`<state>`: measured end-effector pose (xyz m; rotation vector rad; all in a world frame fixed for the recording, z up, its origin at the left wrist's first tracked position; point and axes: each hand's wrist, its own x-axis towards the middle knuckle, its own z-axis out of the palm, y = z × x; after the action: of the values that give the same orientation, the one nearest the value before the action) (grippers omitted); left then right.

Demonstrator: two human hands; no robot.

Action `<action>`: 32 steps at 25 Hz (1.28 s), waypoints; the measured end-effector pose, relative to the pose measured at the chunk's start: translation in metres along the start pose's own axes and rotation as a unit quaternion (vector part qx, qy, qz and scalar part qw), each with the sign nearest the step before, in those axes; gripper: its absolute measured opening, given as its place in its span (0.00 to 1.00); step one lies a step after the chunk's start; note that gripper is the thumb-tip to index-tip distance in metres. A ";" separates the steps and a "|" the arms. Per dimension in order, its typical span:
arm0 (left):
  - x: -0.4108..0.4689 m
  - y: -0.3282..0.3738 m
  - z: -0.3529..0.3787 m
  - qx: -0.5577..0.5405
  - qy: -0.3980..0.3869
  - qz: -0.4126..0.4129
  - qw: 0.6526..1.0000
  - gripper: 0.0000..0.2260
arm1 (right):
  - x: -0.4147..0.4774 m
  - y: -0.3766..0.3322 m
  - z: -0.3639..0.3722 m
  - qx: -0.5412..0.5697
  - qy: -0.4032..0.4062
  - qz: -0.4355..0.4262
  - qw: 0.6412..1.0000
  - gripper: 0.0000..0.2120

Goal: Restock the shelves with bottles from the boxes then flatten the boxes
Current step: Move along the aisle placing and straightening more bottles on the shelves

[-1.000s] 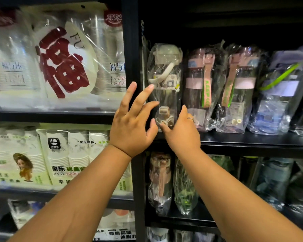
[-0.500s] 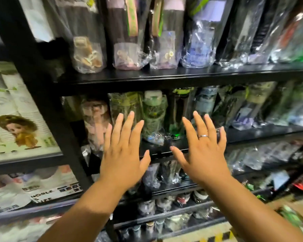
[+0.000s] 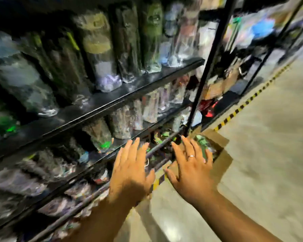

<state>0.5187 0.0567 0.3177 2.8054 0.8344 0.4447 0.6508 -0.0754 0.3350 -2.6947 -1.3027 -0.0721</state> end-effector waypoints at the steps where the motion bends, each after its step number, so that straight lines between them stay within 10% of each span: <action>1: 0.016 0.026 0.017 -0.012 -0.020 0.016 1.000 0.32 | -0.001 0.033 0.005 -0.003 -0.006 0.027 1.000 0.35; 11: 0.160 0.151 0.164 -0.029 -0.244 0.092 0.965 0.42 | 0.044 0.240 0.062 -0.001 -0.103 0.218 0.970 0.33; 17: 0.286 0.164 0.297 -0.047 -0.319 0.073 0.944 0.32 | 0.156 0.341 0.142 0.018 -0.178 0.255 0.950 0.34; 23: 0.368 0.162 0.450 -0.023 -0.350 0.090 0.932 0.32 | 0.255 0.443 0.292 0.062 -0.246 0.289 0.923 0.35; 32: 0.347 0.148 0.707 -0.090 -0.382 -0.095 0.915 0.29 | 0.363 0.572 0.624 0.154 -0.374 0.259 0.877 0.50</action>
<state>1.1058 0.0665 -0.2282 2.3635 0.7961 -0.5528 1.3110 -0.0484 -0.3063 -2.7371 -0.5480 1.2223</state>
